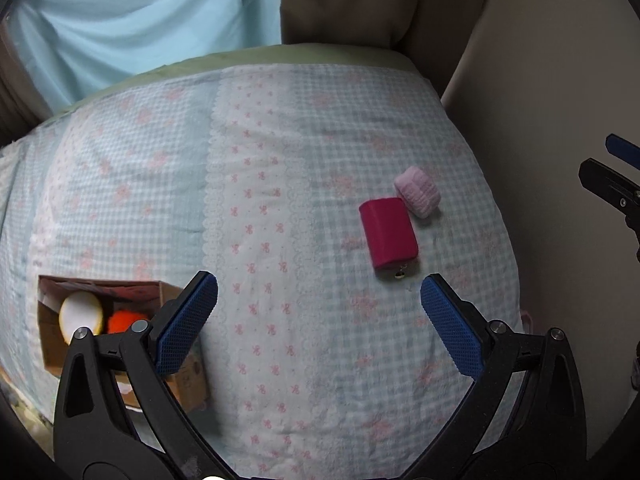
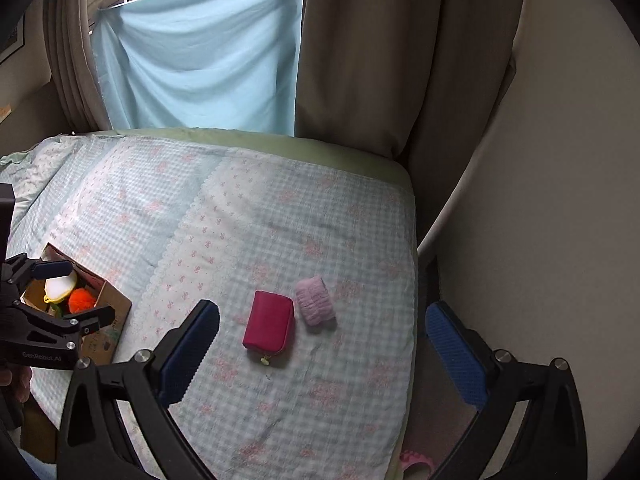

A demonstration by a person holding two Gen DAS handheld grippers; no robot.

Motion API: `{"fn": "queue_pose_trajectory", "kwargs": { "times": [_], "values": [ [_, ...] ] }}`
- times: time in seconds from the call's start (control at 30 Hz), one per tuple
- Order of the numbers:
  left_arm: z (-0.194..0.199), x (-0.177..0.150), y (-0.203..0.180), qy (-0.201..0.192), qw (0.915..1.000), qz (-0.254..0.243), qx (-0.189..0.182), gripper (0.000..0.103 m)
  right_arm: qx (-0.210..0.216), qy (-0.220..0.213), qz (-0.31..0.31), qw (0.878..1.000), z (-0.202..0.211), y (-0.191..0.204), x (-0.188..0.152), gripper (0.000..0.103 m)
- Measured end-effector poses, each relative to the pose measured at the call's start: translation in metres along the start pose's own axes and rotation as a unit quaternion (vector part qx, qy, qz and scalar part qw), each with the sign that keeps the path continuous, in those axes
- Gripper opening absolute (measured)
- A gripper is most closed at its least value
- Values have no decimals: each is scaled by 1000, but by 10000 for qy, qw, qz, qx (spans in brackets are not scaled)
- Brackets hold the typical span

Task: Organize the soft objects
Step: 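Move both tools toward the magenta pouch and pink fuzzy sock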

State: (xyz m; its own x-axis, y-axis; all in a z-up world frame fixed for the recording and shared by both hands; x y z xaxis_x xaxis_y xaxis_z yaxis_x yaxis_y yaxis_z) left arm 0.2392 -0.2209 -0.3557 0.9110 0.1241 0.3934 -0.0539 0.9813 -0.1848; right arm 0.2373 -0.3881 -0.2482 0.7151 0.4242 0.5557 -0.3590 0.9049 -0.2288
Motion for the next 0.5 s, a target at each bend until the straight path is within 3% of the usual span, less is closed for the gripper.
{"fn": "queue_pose_trajectory", "kwargs": {
  "times": [0.13, 0.27, 0.5],
  "values": [
    [-66, -9, -30, 322, 9993, -63, -181, 101, 235, 116, 280, 9993, -51, -16, -6, 103],
    [-132, -21, -51, 696, 9970, 175, -289, 101, 568, 288, 527, 9966, -114, -18, -17, 103],
    [-217, -33, -82, 711, 9971, 224, -156, 101, 1091, 806, 1051, 9852, -223, -7, -57, 103]
  ]
}}
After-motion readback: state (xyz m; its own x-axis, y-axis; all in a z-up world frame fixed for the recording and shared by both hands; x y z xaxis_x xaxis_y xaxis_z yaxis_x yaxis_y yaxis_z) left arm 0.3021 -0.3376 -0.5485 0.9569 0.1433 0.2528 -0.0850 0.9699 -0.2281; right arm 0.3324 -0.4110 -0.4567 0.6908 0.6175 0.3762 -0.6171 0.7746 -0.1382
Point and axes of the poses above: each gripper's, at about its wrist camera, not at the fingertips, and z roughly against the way its jaws point, y to its left, x to its top, the point moved 8 cm from there along -z, roughly the way its jaws point, and after that the axes turned 15 degrees about z, right-handed, at the moved point
